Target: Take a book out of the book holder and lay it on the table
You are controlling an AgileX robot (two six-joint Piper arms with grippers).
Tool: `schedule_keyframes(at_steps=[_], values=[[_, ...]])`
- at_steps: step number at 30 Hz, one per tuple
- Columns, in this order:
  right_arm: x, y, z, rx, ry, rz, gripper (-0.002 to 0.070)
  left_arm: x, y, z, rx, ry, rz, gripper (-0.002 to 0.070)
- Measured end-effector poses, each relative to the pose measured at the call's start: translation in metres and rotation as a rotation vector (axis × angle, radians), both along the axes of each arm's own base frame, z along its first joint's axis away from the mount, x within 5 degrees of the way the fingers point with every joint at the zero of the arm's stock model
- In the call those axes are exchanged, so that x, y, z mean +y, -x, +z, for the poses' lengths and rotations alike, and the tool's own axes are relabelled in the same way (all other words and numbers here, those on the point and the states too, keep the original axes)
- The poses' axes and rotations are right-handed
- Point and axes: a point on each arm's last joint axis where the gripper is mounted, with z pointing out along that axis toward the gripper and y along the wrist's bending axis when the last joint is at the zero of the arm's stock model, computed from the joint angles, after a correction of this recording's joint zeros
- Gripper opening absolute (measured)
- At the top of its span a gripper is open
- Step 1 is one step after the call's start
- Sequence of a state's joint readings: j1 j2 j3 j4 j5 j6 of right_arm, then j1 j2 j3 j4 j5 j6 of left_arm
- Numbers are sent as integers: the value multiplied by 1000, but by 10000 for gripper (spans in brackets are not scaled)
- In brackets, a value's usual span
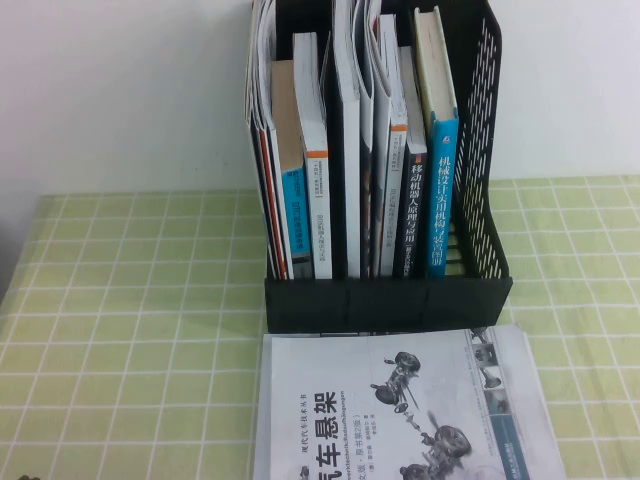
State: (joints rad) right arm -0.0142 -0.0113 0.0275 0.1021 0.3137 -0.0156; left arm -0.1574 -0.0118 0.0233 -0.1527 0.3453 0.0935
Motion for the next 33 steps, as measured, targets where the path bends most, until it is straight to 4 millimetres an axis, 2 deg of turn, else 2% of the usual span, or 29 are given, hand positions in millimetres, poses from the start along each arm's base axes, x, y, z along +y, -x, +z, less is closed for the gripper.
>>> schedule_keyframes(at_steps=[33], values=[[1,0,0,0,-26,2,-1,0,0,0,-3,-2,0,-3]])
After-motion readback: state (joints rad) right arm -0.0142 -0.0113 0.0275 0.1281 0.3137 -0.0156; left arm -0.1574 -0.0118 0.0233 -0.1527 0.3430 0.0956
